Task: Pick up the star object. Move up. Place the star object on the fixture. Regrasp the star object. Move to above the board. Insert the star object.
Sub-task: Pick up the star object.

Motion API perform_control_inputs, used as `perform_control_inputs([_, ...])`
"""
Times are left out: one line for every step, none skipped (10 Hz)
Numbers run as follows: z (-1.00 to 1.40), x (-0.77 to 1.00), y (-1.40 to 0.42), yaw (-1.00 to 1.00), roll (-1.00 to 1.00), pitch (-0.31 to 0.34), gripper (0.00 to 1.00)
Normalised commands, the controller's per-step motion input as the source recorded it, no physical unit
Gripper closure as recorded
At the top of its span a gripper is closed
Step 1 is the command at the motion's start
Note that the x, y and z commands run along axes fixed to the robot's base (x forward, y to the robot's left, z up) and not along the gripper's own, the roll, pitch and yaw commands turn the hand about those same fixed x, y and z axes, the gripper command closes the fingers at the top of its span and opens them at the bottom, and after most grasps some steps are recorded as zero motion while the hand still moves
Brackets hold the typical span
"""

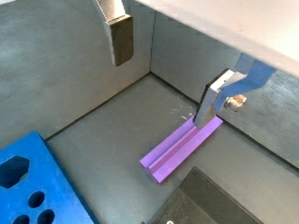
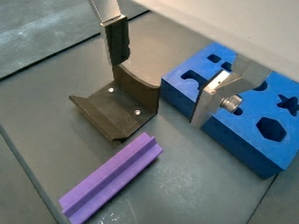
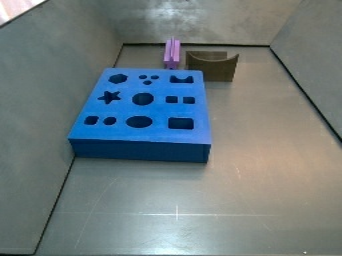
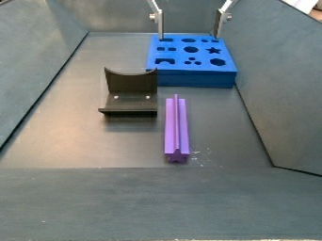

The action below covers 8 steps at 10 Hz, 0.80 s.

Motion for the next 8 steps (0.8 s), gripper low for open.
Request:
perform_control_inputs([0.0, 0.0, 0.0, 0.0, -0.01, -0.003, 0.0])
perform_control_inputs([-0.45, 0.04, 0.08, 0.0, -0.17, -0.004, 0.0])
perform_control_inputs([-1.0, 0.13, 0.0, -0.09, 0.0, 0.0, 0.0])
perform_control_inputs([-1.0, 0.16, 0.0, -0.1, 0.02, 0.0, 0.0])
perform_control_inputs([-1.0, 0.21, 0.07, -0.11, 0.02, 0.0, 0.0])
perform_control_inputs([-1.0, 0.67, 0.23, -0.01, 0.0, 0.079, 0.0])
perform_control_inputs([-1.0, 0.57, 0.41, -0.06, -0.01, 0.077, 0.0])
perform_control_inputs([-0.99, 0.47, 0.49, -0.08, -0.06, 0.057, 0.0])
